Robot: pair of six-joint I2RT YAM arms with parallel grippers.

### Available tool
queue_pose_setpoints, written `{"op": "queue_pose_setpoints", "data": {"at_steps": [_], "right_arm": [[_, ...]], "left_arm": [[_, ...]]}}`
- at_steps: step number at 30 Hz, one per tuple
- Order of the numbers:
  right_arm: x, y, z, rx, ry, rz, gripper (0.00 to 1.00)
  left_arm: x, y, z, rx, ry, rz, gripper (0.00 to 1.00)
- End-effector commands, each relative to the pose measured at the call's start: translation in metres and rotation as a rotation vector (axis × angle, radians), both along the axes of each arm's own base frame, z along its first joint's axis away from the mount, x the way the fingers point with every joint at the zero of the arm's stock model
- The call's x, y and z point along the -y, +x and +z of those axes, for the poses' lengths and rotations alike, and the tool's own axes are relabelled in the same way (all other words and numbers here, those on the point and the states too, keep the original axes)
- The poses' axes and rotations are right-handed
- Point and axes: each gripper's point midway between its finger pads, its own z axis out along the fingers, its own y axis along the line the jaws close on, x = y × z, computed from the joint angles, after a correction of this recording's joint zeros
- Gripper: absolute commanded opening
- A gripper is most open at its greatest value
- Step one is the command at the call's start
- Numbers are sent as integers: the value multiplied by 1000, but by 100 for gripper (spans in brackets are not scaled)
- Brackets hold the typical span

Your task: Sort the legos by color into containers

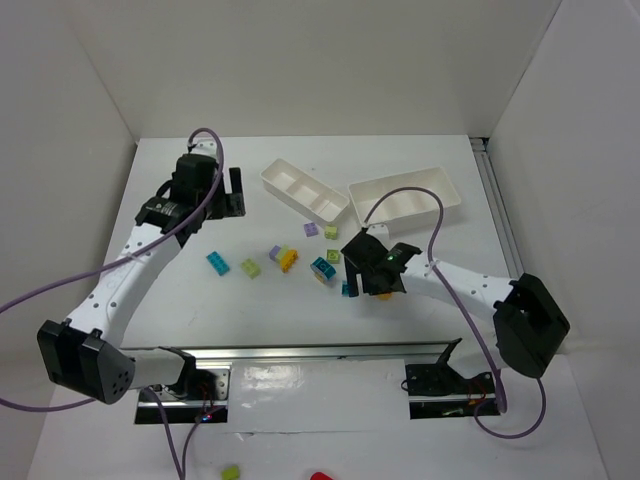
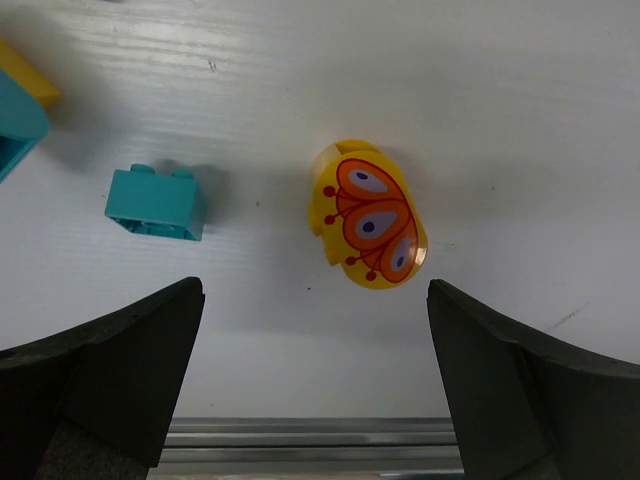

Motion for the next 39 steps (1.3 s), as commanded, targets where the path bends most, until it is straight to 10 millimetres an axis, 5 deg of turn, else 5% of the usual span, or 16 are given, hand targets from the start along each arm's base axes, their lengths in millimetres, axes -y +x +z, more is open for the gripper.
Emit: {"op": "queue_pose_setpoints", "data": {"at_steps": [1, 11, 27, 31, 35, 39], "right_arm": [[-12, 18, 12, 60, 86, 44, 100], [10, 32, -8, 12, 73, 24, 99], [18, 31, -38, -85, 73, 46, 75], [20, 33, -38, -78, 71, 22, 58], [14, 44, -10, -40, 66, 5, 50], [16, 75, 55, 121, 62, -50, 50]], "left_arm": [[7, -3, 1, -21, -34, -26, 100], [10, 8, -15, -69, -13, -31, 96], [17, 19, -17, -80, -10, -40, 94], [19, 19, -21, -88, -1, -41, 92], [20, 22, -15, -81, -3, -42, 92], [10, 21, -9, -77, 20, 19, 92]]}}
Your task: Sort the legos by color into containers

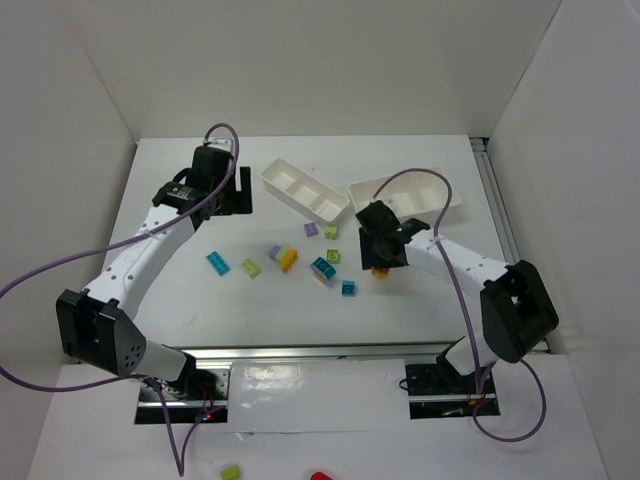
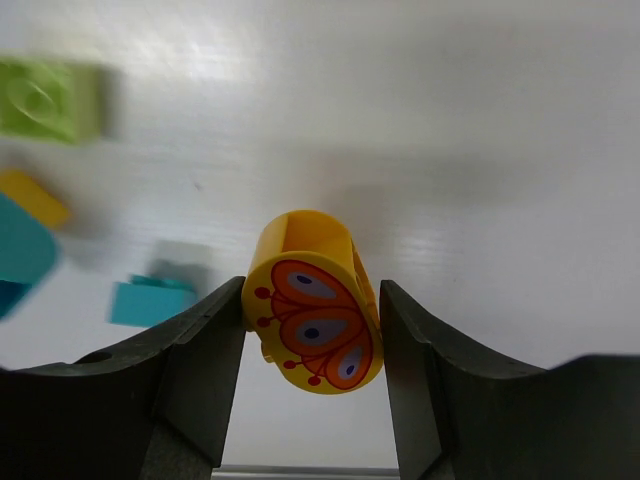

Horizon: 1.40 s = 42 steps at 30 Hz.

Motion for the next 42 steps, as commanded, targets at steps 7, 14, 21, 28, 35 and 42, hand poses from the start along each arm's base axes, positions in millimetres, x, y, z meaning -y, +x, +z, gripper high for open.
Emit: {"op": "queue_pose_setpoints", "data": {"at_steps": [7, 14, 21, 28, 35, 42], "right_arm": [[-6, 113, 128, 339, 69, -122, 50], [-8, 187, 117, 364, 47, -180, 51], [-1, 210, 118, 393, 31, -222, 84], [-3, 164, 150, 450, 67, -206, 97], [-50, 57, 102, 297, 192, -37, 92], [-117, 1, 76, 248, 200, 318, 99]], "left_arm": [[-11, 7, 21, 34, 32, 79, 99], [-8, 6, 17, 2, 29, 65, 99], [-1, 9, 14, -24, 6, 49, 99], [-2, 12, 25, -1, 5, 55, 99], [-4, 11, 29, 11, 2, 72, 99], [6, 12, 19, -22, -36, 50, 99]]}}
